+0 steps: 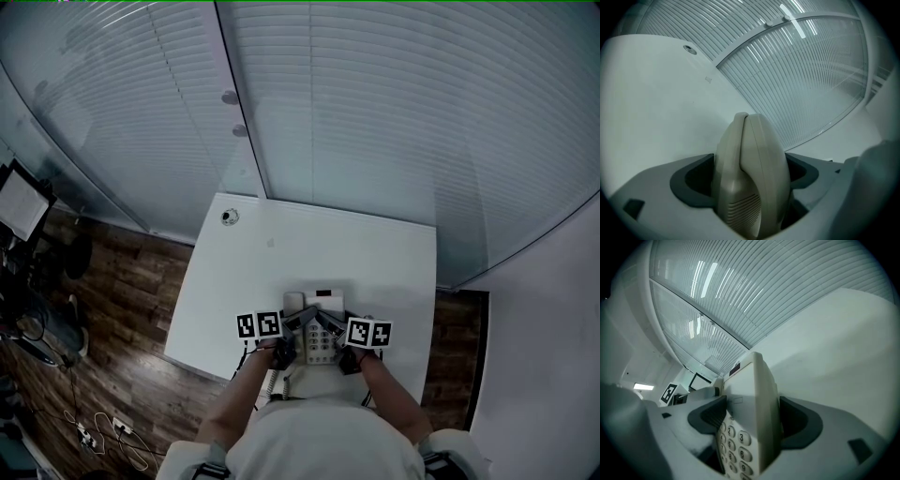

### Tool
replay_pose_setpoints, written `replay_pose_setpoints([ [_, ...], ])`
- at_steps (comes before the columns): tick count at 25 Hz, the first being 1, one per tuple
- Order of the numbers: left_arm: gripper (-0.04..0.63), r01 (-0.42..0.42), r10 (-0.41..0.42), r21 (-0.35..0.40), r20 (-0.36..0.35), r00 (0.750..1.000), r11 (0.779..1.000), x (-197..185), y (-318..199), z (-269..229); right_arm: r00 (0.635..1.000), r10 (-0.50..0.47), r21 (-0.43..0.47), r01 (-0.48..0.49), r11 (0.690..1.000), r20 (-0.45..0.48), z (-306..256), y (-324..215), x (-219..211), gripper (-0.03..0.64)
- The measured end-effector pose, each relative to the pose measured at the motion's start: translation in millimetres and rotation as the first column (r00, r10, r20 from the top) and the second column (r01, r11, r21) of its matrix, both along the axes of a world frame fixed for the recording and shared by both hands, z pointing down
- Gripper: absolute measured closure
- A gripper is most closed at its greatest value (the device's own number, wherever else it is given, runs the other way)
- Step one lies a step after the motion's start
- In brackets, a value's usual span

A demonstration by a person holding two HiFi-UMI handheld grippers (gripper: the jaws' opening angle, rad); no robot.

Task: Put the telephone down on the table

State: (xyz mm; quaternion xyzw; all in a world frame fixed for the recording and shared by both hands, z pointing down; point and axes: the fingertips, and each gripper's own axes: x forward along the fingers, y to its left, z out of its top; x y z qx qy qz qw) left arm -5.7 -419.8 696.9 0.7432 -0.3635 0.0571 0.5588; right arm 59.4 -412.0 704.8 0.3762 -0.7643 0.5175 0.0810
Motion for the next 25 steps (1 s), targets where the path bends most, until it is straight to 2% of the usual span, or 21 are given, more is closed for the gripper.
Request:
replay_pose_setpoints([
  [10, 0.163, 0.033, -0.034, 0.018, 0.109, 0.993, 0.999, -6.2, -1.6, -1.3, 0.999, 0.023, -0.013, -0.023, 1.0, -0.038, -0.1, -2.4, 2.6, 0.267],
  [16, 0.163, 0.038, -0.039, 0.016, 0.083, 0.996, 0.999, -11.8, 5.9, 0.2, 0.999, 0.024, -0.014, -0.024, 1.0, -0.032, 7.5, -2.1, 1.6, 0.267],
  [25, 0.163, 0.094, -0.097, 0.043, 0.057, 0.994, 0.995, -21.8, 13.9, -12.4, 0.998, 0.036, -0.022, -0.037, 0.999, -0.055, 7.3, -3.4, 5.7, 0.267],
])
